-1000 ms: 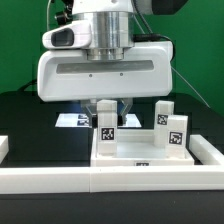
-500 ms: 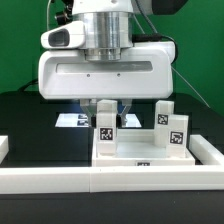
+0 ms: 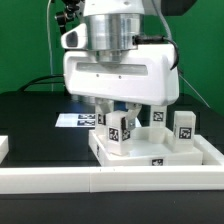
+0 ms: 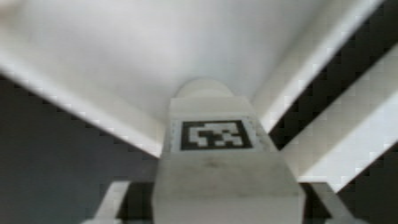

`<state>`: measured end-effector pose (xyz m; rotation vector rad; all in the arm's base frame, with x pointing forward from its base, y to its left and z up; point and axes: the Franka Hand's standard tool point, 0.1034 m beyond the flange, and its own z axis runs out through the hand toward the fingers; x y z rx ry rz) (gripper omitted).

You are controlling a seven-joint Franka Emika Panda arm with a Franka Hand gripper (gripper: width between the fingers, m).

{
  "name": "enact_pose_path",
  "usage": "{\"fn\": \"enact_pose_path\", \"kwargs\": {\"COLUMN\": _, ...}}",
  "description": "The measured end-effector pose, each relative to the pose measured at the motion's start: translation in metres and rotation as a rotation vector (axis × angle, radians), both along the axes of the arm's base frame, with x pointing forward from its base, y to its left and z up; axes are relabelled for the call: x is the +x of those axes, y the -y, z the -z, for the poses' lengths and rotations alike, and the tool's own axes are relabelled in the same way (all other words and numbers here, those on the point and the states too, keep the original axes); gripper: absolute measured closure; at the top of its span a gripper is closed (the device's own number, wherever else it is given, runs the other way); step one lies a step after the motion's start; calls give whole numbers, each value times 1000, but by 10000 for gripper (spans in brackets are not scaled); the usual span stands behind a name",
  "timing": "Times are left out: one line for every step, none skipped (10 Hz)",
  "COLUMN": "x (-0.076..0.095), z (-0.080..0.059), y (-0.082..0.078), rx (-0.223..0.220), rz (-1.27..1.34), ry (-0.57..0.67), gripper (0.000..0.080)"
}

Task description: Assemble square table

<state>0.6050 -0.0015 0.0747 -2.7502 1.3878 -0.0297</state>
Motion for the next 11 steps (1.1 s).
{"fn": "enact_pose_path", "kwargs": {"x": 0, "z": 0, "y": -5, "rx": 7, "rz": 78, "ry": -4, "gripper": 509}}
{"fn": "enact_pose_path", "kwargs": {"x": 0, "z": 0, "y": -7, "rx": 15, "rz": 156, "ry": -10, "gripper": 509}}
{"fn": "enact_pose_path", "kwargs": {"x": -1, "z": 1, "y": -9, "rx": 20, "rz": 253, "ry": -20, "gripper": 509}}
{"fn": "enact_pose_path", "kwargs": {"x": -1, "z": 1, "y": -12, "rx": 23, "rz": 321, "ry": -24, "gripper": 509}}
{"fn": "enact_pose_path", "kwargs": {"x": -1, "z": 1, "y": -14, "rx": 25, "rz": 386, "ry": -28, "gripper": 509}}
{"fn": "enact_pose_path", "kwargs": {"x": 0, "z": 1, "y": -15, "rx": 34, "rz": 416, "ry": -21, "gripper": 509}}
{"fn": "enact_pose_path", "kwargs": {"x": 1, "z": 1, "y": -15, "rx": 44, "rz": 443, "ry": -13, "gripper": 509}}
{"fn": "enact_pose_path", "kwargs": {"x": 1, "z": 1, "y": -16, "rx": 44, "rz": 438, "ry": -13, "gripper": 501}}
{"fn": "enact_pose_path", "kwargs": {"x": 1, "z": 1, "y": -17, "rx": 43, "rz": 414, "ry": -12, "gripper": 501}}
{"fn": "enact_pose_path", "kwargs": {"x": 1, "z": 1, "y": -18, "rx": 42, "rz": 371, "ry": -10, "gripper": 325}}
{"fn": "enact_pose_path", "kwargs": {"x": 1, "z": 2, "y": -20, "rx": 40, "rz": 307, "ry": -7, "gripper": 210}}
